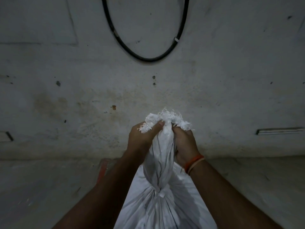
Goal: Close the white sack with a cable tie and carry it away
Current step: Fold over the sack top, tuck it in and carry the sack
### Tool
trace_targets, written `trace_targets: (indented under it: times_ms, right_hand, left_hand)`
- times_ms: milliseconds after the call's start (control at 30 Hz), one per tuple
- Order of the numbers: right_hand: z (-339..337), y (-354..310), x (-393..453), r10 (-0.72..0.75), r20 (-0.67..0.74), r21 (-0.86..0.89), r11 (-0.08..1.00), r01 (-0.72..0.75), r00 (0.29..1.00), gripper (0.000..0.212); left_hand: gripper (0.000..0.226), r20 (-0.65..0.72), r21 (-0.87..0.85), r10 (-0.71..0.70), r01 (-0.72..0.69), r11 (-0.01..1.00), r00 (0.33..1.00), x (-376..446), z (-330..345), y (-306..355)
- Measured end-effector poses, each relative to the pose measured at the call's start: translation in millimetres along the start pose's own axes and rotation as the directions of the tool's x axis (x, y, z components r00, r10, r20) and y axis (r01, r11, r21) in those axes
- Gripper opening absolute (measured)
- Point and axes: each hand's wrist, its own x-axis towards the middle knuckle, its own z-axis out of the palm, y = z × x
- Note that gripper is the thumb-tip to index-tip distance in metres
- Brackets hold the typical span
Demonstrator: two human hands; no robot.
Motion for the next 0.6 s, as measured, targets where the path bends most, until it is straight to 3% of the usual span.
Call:
trace_targets:
  times_ms: [100,167,233,300,333,433,500,600]
  right_hand:
    - [1,2,5,0.071,-0.066,-0.023,0.997,-0.073,0.995,0.073]
    - [-1,-2,8,0.113,-0.029,-0.123,0.986,-0.116,0.993,0.065]
    - [-4,-6,9,0.251,0.022,-0.233,0.943,-0.239,0.968,0.065]
    - [-4,-8,4,0.398,0.143,-0.143,0.914,-0.379,0.906,0.062]
    - [-2,-9,1,0.402,0.173,-0.078,0.915,-0.395,0.899,0.057]
    - [0,-1,4,0.2,0.071,-0.06,0.979,-0.196,0.977,0.039]
    - [1,0,4,0.01,-0.035,-0.208,0.978,-0.017,0.999,0.025]
    - [4,1,6,-0.127,-0.063,-0.41,0.908,0.091,0.99,0.016]
  left_hand:
    - [0.009,-0.112,-0.023,-0.089,0.087,0.996,0.99,4,2,0]
    - [0.012,-0.157,-0.075,-0.158,0.148,0.986,0.975,5,2,1]
    - [0.019,-0.16,-0.124,-0.206,0.187,0.974,0.965,6,1,2]
    - [0.025,-0.13,-0.094,-0.225,0.214,0.972,0.966,8,-1,-1]
    - [0.025,-0.101,-0.05,-0.224,0.219,0.974,0.969,9,-1,-1]
    - [0.024,-0.059,0.004,-0.275,0.276,0.961,0.96,12,-1,1]
    - [0.024,-0.037,0.048,-0.327,0.328,0.943,0.944,15,-3,0]
    - [0.04,-0.091,0.04,-0.375,0.379,0.924,0.923,13,-4,1]
